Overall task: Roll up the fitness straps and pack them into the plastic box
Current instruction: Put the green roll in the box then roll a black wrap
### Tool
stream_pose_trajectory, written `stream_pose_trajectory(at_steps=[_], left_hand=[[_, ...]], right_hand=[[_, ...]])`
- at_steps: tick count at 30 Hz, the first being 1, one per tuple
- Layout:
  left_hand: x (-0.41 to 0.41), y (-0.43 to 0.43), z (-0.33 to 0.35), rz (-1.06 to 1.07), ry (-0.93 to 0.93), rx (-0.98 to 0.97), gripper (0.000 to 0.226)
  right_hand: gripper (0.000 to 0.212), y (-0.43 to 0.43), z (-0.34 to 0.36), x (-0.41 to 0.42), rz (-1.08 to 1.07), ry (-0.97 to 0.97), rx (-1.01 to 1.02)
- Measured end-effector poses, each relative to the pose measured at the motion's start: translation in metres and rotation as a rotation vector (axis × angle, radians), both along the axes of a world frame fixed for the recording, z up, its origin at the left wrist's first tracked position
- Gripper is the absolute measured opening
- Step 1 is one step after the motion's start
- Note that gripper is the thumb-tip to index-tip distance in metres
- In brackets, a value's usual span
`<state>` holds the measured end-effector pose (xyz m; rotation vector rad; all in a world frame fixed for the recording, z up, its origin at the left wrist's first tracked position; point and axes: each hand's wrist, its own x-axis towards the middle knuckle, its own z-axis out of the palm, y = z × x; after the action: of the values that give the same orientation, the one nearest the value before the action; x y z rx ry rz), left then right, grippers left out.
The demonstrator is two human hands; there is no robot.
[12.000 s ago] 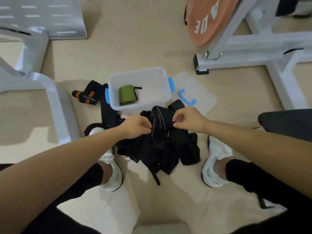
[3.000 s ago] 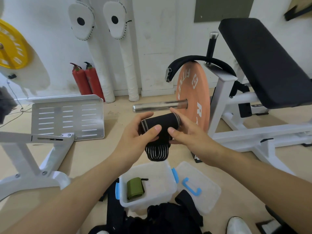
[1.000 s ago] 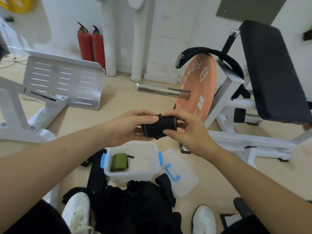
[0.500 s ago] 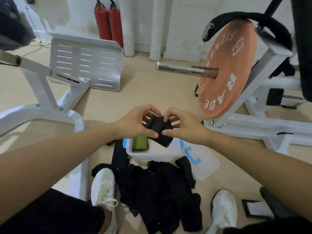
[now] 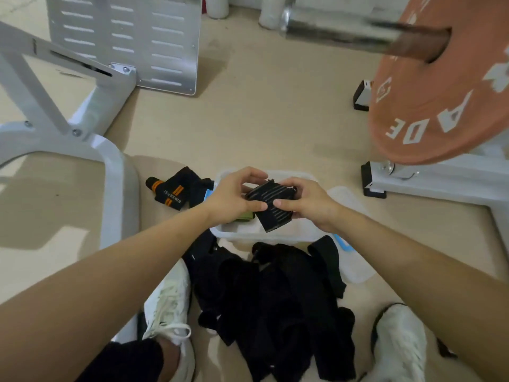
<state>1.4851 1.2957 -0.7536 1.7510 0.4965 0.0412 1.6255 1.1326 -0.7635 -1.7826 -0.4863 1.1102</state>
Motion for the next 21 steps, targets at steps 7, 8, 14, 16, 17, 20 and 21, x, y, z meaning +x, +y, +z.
stream_pose_trajectory(at_steps=[7,8,14,16,17,20,21], left_hand=[[0.007,0.021,-0.075,-0.021,0.161,0.242,0.046],[0.009,0.022,-0.079,-0.039,0.179,0.289,0.045],[0.044,0.025,-0.110,-0.112,0.204,0.425,0.047],[0.054,0.023,-0.120,-0.143,0.215,0.522,0.046],[0.057,0.022,-0.124,-0.152,0.227,0.565,0.046],[0.053,0.021,-0.134,-0.234,0.289,0.628,0.053],[0.050,0.021,-0.135,-0.291,0.300,0.660,0.056]], right_hand=[[0.035,0.027,-0.074,0.002,-0.058,-0.011,-0.047],[0.034,0.031,-0.080,0.003,-0.054,-0.033,-0.045],[0.031,0.035,-0.118,0.012,-0.237,-0.017,-0.092],[0.029,0.035,-0.131,0.016,-0.332,0.025,-0.134],[0.027,0.038,-0.137,0.017,-0.369,0.033,-0.159],[0.024,0.049,-0.156,0.020,-0.456,0.002,-0.260],[0.023,0.053,-0.159,0.020,-0.474,0.009,-0.288]])
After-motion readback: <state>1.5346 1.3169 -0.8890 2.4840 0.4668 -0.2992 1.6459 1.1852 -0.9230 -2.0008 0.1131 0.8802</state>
